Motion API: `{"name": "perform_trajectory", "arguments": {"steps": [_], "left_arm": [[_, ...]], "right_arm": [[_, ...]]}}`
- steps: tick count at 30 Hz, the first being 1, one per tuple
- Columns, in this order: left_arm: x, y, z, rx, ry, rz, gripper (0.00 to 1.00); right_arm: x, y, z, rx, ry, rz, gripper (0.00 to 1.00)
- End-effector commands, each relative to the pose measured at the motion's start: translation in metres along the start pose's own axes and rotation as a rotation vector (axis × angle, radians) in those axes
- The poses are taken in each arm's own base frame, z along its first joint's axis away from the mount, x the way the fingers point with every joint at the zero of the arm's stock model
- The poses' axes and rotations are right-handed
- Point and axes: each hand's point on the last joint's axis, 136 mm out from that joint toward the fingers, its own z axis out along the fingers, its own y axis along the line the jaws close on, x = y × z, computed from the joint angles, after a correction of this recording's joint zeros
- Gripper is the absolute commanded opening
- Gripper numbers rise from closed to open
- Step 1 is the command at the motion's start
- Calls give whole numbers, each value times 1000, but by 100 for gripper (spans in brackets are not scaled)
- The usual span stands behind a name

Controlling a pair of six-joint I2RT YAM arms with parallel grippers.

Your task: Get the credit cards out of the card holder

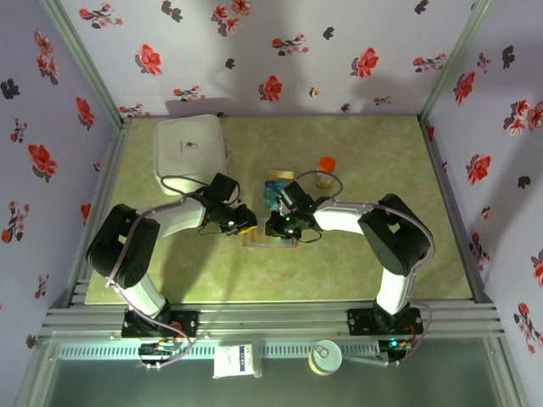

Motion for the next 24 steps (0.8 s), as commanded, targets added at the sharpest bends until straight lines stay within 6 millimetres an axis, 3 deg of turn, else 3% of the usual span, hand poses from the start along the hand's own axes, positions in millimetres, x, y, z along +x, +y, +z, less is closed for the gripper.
{"name": "perform_trajectory", "arguments": {"steps": [1, 9, 16, 24], "left_arm": [[-1, -5, 7, 16, 7, -10, 23], [0, -7, 13, 24, 14, -15, 21], [-2, -14, 14, 49, 13, -17, 13], [-7, -33, 0, 89, -7, 5, 16]], "right_arm": [[4, -2, -2, -14, 12, -12, 18], [4, -3, -3, -18, 8, -9, 18], [3, 2, -7, -33, 1, -10, 18], [-6, 27, -38, -77, -64, -35, 21]]}}
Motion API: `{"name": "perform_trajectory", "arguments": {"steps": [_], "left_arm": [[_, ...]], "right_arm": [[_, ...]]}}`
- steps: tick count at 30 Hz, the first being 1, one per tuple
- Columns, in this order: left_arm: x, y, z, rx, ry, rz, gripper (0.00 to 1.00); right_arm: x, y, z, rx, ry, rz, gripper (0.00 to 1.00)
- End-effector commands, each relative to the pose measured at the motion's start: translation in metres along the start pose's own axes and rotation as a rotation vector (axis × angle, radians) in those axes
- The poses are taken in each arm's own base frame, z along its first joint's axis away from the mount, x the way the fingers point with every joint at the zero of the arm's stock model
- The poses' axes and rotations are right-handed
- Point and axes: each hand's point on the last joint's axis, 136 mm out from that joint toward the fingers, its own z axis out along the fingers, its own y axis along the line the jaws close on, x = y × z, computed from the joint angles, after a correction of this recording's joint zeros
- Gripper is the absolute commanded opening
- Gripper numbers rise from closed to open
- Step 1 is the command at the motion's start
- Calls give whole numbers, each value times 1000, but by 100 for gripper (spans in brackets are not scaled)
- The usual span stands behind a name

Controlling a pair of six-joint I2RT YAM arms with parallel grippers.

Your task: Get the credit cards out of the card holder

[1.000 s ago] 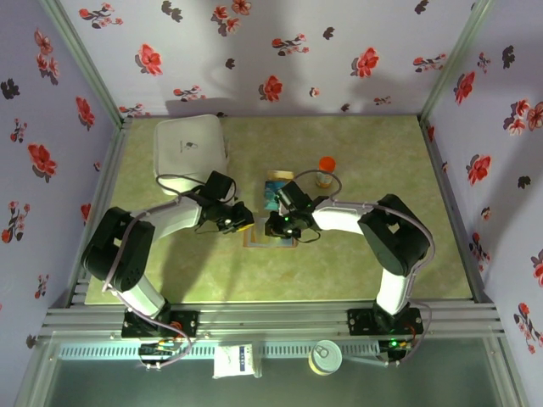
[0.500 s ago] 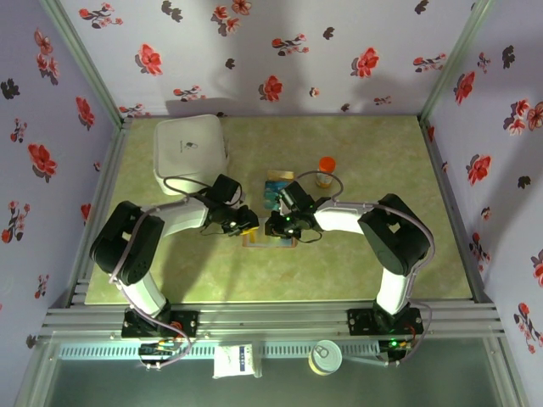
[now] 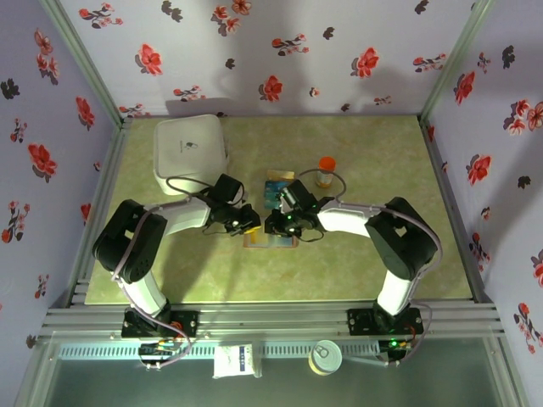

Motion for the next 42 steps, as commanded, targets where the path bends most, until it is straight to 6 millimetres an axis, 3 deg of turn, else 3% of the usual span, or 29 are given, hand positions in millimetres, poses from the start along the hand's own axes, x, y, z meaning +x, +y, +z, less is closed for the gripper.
{"name": "perform_trajectory", "arguments": {"steps": [1, 11, 17, 34, 42], "left_arm": [[-4, -26, -12, 60, -11, 27, 16], [3, -54, -6, 96, 18, 62, 17], [7, -64, 7, 99, 44, 82, 17], [16, -84, 38, 113, 110, 124, 30], [13, -91, 31, 133, 97, 142, 32]], "right_arm": [[-6, 13, -26, -8, -49, -22, 21], [-22, 6, -82, 91, -194, -31, 24], [-26, -3, -105, 107, -255, -7, 24], [-20, -13, -116, 121, -275, 20, 27], [-18, -15, -119, 130, -279, 19, 27]]}}
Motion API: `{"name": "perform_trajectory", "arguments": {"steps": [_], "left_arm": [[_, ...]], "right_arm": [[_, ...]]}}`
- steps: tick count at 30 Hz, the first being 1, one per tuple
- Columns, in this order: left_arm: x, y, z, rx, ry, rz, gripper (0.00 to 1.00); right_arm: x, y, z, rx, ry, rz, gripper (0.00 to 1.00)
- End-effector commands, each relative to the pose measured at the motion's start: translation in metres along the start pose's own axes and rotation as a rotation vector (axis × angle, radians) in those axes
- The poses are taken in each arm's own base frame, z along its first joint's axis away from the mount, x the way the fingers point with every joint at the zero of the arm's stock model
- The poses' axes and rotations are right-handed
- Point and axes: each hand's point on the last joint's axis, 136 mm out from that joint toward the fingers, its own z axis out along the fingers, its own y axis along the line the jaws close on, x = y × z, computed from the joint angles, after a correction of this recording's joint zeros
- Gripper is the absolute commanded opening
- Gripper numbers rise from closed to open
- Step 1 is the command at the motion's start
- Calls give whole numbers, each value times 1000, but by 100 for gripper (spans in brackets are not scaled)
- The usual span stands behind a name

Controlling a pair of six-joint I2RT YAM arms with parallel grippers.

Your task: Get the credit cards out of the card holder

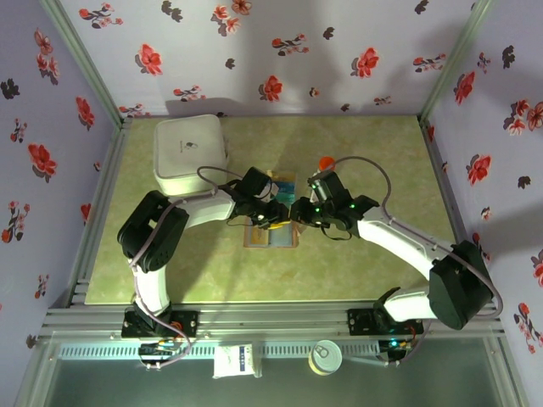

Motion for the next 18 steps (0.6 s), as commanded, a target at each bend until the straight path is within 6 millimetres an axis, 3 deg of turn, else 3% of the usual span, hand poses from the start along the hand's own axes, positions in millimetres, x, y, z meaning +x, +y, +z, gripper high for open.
{"name": "perform_trajectory", "arguments": {"steps": [1, 7, 11, 18], "left_arm": [[-4, -16, -6, 40, -7, 29, 32], [-10, -16, -15, 43, -34, 24, 31], [-9, -9, -19, 17, -45, 28, 26], [0, 6, 0, -5, 6, 4, 16]], "right_arm": [[1, -6, -4, 18, -9, 5, 27], [3, -4, 1, 1, 8, 16, 26], [4, -3, 4, -4, 18, 20, 25], [7, -6, 4, -2, 18, 34, 25]]}}
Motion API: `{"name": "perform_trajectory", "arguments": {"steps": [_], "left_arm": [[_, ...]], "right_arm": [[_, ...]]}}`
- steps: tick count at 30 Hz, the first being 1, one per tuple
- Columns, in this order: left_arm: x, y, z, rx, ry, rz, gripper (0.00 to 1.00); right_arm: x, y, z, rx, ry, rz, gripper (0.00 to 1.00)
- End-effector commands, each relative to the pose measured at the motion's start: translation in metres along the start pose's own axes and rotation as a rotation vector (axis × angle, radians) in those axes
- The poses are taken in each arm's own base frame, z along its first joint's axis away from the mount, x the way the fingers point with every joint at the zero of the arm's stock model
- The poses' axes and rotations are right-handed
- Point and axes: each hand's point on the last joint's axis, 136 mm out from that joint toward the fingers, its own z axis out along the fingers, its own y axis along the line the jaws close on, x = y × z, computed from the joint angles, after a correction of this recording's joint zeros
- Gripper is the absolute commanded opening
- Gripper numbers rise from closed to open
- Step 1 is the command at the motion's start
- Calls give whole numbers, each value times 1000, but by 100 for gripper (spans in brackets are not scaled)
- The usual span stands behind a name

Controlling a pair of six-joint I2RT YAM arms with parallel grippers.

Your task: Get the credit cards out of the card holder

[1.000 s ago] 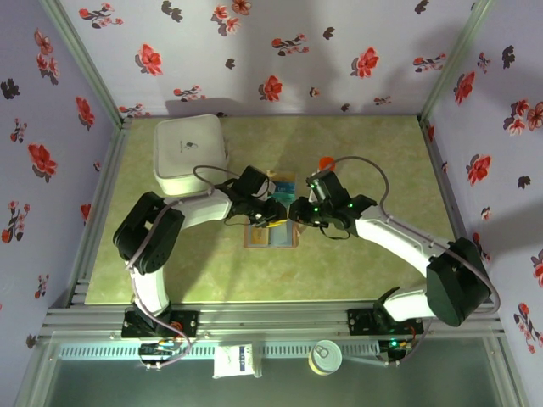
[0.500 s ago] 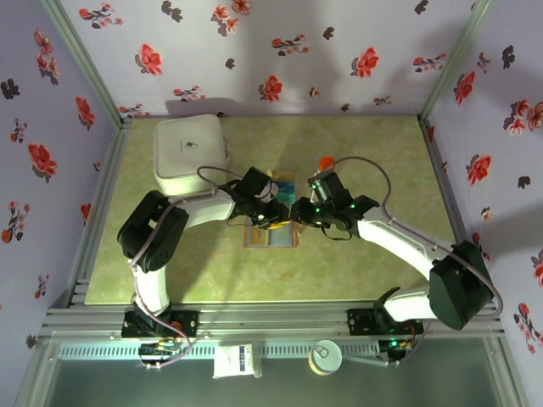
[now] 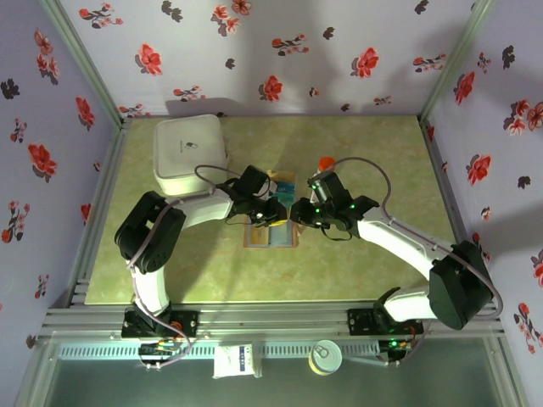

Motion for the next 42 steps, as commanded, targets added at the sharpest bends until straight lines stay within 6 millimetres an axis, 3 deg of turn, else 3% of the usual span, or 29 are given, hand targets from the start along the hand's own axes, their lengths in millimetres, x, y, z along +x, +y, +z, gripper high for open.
{"name": "perform_trajectory", "arguments": {"steps": [1, 13, 18, 26, 31, 36, 42], "left_arm": [[5, 9, 9, -12, 28, 0, 16], [9, 14, 38, -19, 63, -14, 19], [9, 13, 36, -9, 51, -18, 20], [1, -19, 2, 41, -16, 37, 22], [-6, -25, -21, 45, -66, 53, 22], [-10, -5, -40, 18, -102, 28, 22], [-10, 35, -57, -42, -128, -19, 16]], "right_arm": [[4, -6, 4, 2, 7, 30, 25], [6, -9, -1, 5, -7, 32, 25], [6, -7, -1, -2, -2, 35, 25], [5, 1, -3, -28, -5, 30, 26], [3, 8, 4, -50, -9, 33, 25], [9, 19, 19, -52, 41, 17, 25], [25, 33, 50, -66, 122, 3, 23]]}}
